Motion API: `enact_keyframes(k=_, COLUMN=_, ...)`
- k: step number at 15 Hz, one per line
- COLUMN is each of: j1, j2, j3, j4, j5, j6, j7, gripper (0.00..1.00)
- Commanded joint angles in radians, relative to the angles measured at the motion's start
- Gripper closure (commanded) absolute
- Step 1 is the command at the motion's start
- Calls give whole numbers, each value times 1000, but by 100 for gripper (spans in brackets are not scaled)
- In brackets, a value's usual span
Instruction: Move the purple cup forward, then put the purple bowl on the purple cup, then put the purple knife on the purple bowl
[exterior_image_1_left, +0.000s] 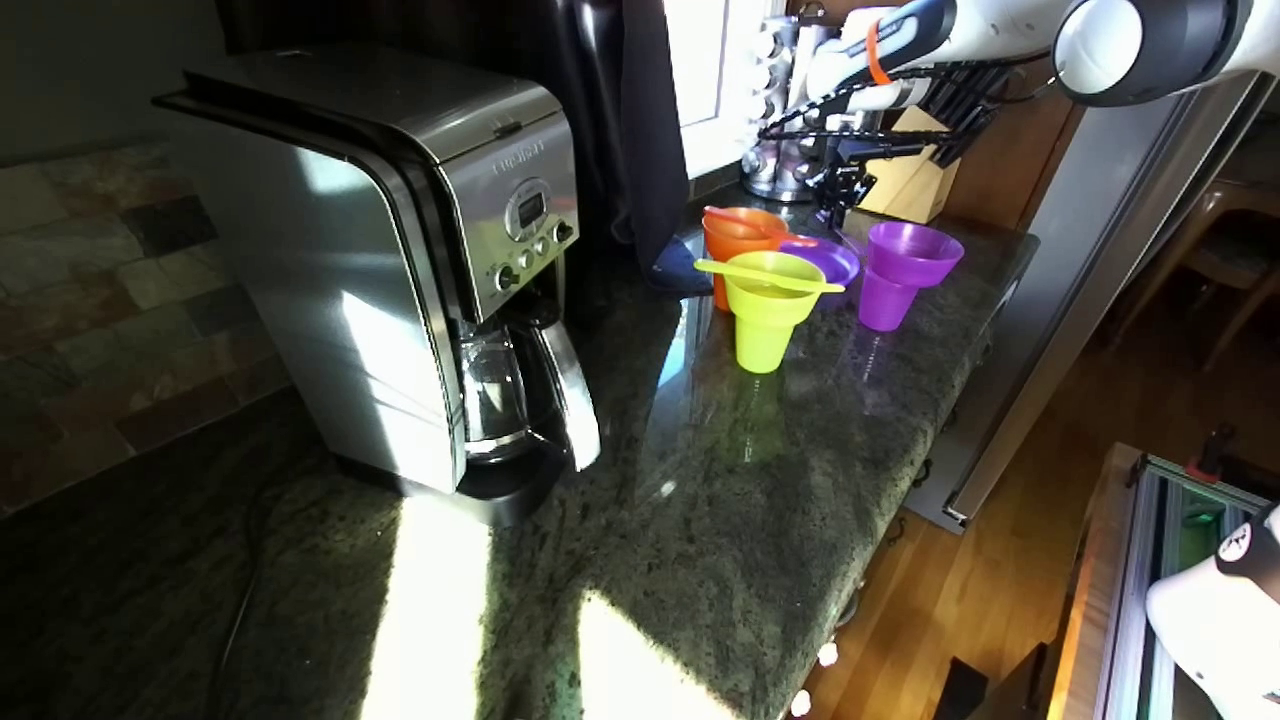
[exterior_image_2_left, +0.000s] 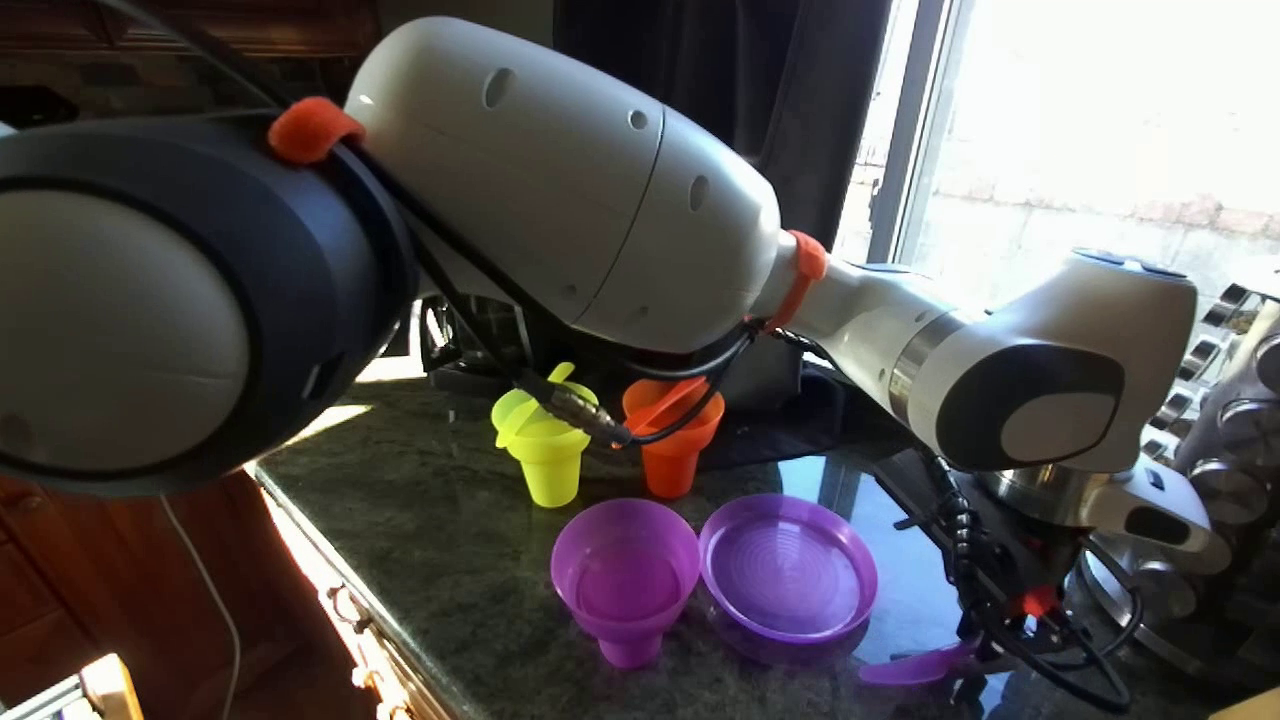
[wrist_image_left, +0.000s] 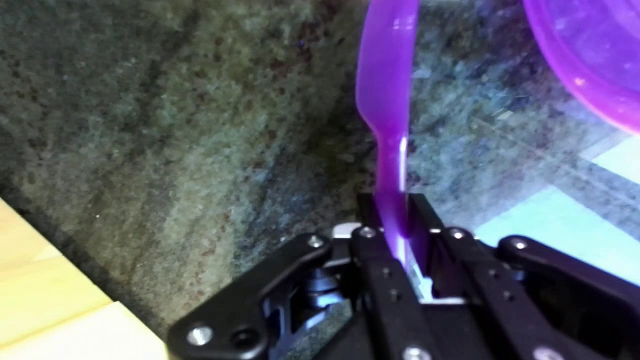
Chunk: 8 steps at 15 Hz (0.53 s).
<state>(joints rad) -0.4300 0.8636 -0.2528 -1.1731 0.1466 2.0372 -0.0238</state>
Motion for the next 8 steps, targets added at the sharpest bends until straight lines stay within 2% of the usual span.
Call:
enact_keyframes(k=1, j1=-2, j2=-63, j3=-5, j4=-54, j5=-13, j6=-26, j7=-52, gripper=95)
enact_keyframes(k=8, j1=-5, j2=-252, j3=14, j4=-246, j5=13, j6=-33, j7=-237, gripper=95)
